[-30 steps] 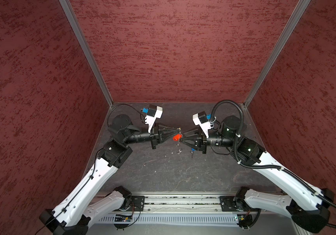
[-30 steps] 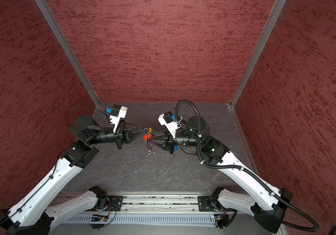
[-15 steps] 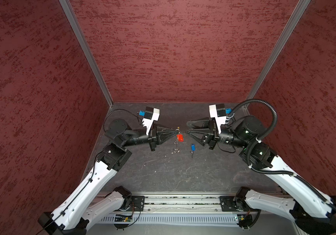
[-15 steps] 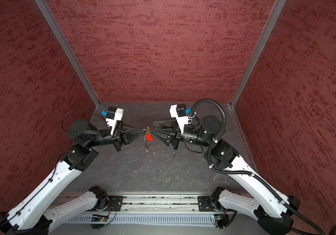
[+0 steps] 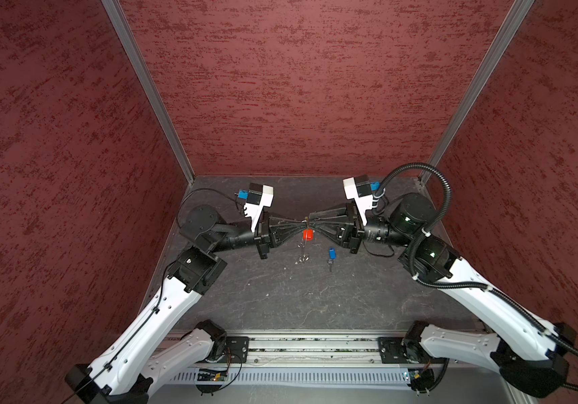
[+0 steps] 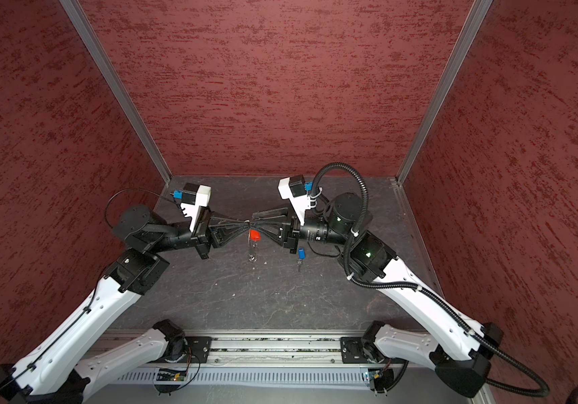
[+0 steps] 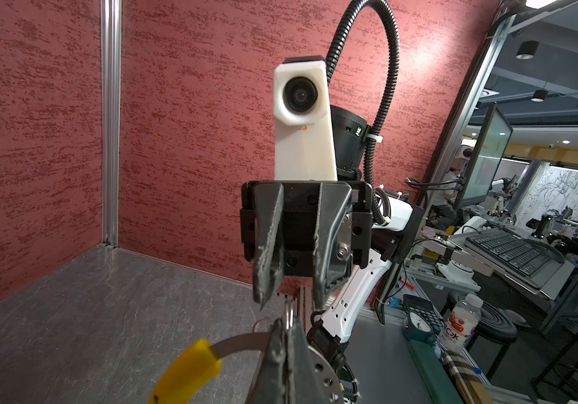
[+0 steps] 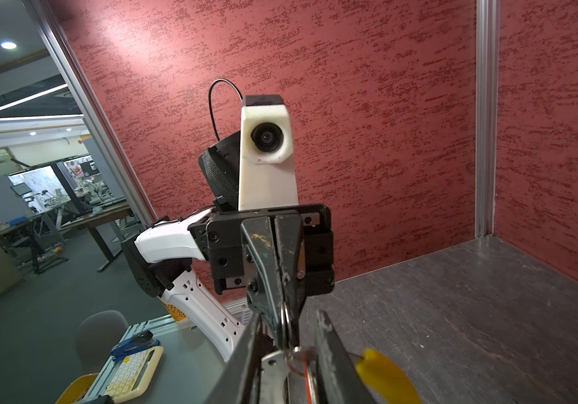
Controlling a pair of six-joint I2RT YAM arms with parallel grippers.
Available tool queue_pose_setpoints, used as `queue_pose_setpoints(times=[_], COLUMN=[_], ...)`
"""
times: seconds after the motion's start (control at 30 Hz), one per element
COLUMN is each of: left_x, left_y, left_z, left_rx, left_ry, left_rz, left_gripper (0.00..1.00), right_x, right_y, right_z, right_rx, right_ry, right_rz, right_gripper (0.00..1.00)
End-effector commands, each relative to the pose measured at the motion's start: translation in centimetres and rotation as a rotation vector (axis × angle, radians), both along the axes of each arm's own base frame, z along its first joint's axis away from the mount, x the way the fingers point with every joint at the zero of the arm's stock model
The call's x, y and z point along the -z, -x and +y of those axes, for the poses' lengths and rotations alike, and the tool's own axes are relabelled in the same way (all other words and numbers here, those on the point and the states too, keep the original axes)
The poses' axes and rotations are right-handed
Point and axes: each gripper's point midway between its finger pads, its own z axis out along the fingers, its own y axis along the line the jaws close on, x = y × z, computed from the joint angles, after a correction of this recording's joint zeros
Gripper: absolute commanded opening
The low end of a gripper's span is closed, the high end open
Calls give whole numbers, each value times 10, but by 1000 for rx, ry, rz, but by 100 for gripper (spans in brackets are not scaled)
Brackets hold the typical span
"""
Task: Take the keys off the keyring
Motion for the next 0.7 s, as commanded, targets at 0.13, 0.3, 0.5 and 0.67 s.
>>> queue_pose_setpoints(times=[0.13, 0.3, 0.5, 0.67], left_x=[-8, -9, -9, -8], left_y=[2, 2, 3, 2], left_z=[4, 3, 2, 2], left_rx=[-26, -18, -10, -9], left_ry=[30, 31, 31, 29], left_rz=[-42, -44, -43, -37], left_gripper=[0, 0, 0, 0], right_x=[-8, -5, -5, -3], right_y=[11, 11, 11, 12], right_z=[1, 3, 4, 6], right_rx=[-48, -52, -61, -75], right_ry=[-16, -11, -9, -3], right_rz=[-25, -22, -22, -17], right_gripper=[20, 15, 9, 3])
